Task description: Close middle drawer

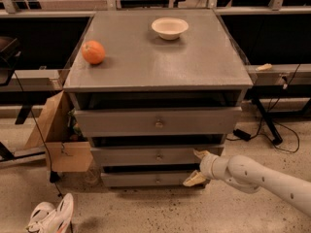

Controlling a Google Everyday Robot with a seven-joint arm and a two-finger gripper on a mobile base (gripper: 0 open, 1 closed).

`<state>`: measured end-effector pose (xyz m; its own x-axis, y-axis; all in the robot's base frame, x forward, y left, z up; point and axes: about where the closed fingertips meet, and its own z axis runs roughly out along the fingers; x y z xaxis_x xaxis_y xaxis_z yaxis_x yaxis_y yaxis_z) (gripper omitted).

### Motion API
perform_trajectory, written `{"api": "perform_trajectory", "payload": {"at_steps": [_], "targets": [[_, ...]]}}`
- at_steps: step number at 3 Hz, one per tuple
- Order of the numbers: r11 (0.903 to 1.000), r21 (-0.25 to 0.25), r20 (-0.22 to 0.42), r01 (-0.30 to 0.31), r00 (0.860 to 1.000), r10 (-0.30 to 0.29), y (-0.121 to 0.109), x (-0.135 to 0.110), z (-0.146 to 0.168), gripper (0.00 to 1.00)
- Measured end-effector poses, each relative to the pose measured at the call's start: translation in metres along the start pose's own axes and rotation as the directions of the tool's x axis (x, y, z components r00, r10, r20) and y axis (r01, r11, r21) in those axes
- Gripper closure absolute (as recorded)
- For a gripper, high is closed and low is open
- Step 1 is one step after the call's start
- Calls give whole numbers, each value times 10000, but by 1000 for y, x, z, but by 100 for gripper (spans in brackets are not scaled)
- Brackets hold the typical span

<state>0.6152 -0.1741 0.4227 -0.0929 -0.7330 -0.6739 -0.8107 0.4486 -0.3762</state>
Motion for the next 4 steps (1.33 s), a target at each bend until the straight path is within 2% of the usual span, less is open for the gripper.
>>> {"api": "perform_trajectory", "payload": {"at_steps": [4], "targets": [[9999,-54,-27,-134,9999,134,3,-2,-11,0]]}}
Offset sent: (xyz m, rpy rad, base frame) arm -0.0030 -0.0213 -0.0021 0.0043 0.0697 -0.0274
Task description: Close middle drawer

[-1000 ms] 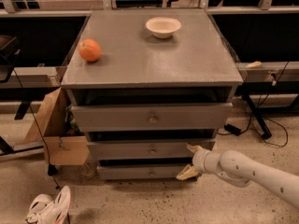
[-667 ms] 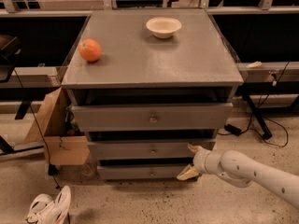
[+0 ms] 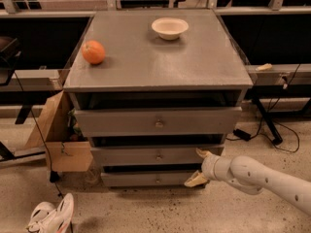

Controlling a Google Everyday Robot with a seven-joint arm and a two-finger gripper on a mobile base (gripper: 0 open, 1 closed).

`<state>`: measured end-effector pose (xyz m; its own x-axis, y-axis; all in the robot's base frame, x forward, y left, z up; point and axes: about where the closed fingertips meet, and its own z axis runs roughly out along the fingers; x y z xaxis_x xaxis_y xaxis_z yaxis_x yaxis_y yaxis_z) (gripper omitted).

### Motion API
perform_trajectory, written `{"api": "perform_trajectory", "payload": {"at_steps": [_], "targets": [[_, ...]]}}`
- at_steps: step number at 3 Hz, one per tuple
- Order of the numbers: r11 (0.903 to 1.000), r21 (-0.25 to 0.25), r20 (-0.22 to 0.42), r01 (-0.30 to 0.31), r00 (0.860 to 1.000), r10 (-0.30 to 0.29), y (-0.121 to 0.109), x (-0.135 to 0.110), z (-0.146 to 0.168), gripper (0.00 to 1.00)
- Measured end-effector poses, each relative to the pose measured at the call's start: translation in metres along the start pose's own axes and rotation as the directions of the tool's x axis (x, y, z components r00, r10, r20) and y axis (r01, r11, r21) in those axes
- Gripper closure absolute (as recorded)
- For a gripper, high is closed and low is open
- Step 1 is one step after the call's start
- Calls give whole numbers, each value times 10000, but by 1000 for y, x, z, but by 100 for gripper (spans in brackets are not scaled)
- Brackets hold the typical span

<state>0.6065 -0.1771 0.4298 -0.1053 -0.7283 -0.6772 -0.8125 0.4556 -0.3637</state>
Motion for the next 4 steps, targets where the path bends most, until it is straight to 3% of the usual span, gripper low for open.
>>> {"api": "perform_trajectory", "payload": {"at_steps": [1,3,4], "targets": [[10000,-15,-3,-28,10000,28,1,-1,-3,0],[9891,-1413,-350,-408,9987,362,20,10,-29,0],[9829,-1767,-441,-521,9980,450,27,14,-40,0]]}}
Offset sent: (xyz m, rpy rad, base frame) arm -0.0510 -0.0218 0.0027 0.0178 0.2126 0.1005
